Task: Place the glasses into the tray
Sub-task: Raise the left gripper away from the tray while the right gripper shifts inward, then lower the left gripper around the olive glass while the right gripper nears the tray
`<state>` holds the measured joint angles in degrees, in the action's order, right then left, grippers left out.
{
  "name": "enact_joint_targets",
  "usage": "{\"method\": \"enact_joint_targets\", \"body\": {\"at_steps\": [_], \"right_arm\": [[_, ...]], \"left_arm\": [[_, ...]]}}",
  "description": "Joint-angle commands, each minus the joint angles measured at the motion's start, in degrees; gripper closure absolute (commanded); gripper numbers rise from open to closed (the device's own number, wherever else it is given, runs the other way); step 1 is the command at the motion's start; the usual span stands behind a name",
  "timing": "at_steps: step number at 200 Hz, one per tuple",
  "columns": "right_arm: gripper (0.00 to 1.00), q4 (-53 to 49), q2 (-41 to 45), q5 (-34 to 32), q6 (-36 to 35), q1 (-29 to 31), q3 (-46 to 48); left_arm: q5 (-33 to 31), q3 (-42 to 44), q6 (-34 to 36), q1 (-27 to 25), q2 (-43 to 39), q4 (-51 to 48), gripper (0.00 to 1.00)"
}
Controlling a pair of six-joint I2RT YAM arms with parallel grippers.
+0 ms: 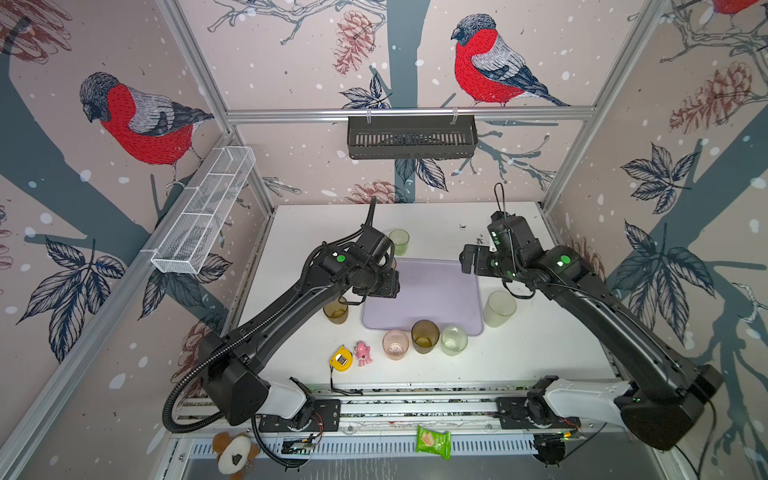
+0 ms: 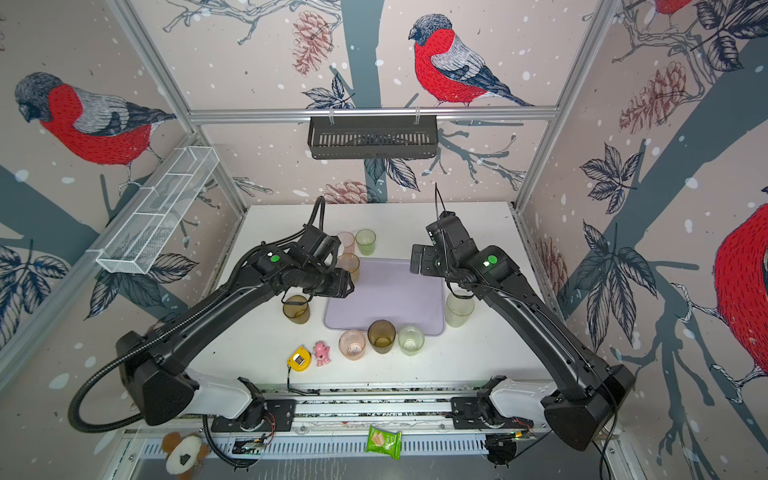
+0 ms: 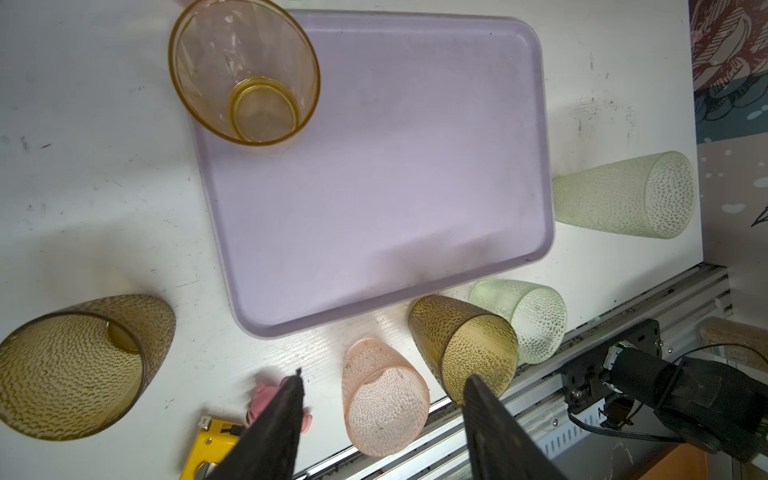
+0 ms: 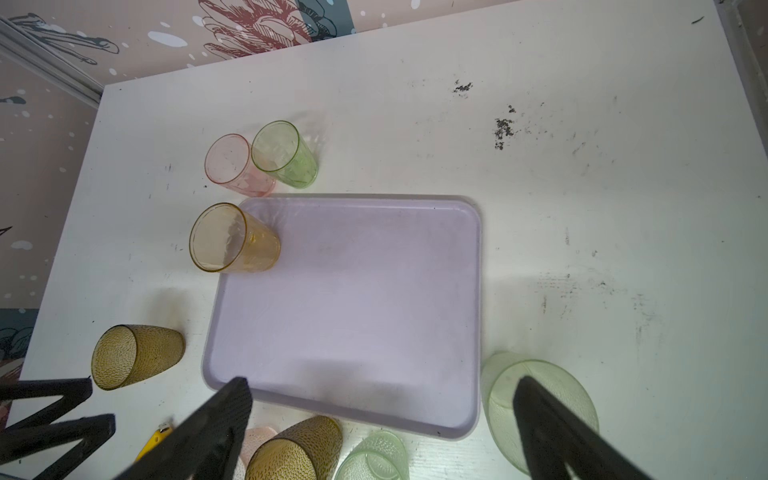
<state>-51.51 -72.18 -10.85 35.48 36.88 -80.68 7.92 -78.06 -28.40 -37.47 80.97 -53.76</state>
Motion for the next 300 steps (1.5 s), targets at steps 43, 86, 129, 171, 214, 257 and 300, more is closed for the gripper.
{"method": "enact_joint_targets", "body": {"at_steps": [43,86,129,171,214,257,300], "right_arm": [[0.0,15.7,0.1,2.1,-1.0,4.2,7.9],[0.0,20.9,-0.7,7.1,-8.8,4.2,9.2],[0.0,25.6,0.1,10.7,-15.0,4.3,12.6],[0.0,28.5,2.4,12.5,-18.8,5.6,15.3],[0.0,33.0,4.7,15.1,-20.7,7.3,20.6],[0.0,35.6,6.1,16.9,-22.9,10.4,23.9],[0.0,37.1,7.2,19.0,-25.6,12.9,26.1]], "left_arm": [[-3.7,3.0,2.9,5.0,-1.9,-0.9,0.38],[-5.1,5.0,2.1,9.3,-3.0,-2.0,0.38],[-6.7,6.4,1.5,13.1,-2.0,-2.8,0.41],[-8.2,9.0,0.8,14.6,-0.9,-2.3,0.44],[-9.1,11.6,-0.5,14.7,0.2,-0.2,0.48],[-9.3,13.1,-0.2,14.7,2.0,1.4,0.53],[-10.4,14.2,0.4,14.7,3.3,2.2,0.55]]}}
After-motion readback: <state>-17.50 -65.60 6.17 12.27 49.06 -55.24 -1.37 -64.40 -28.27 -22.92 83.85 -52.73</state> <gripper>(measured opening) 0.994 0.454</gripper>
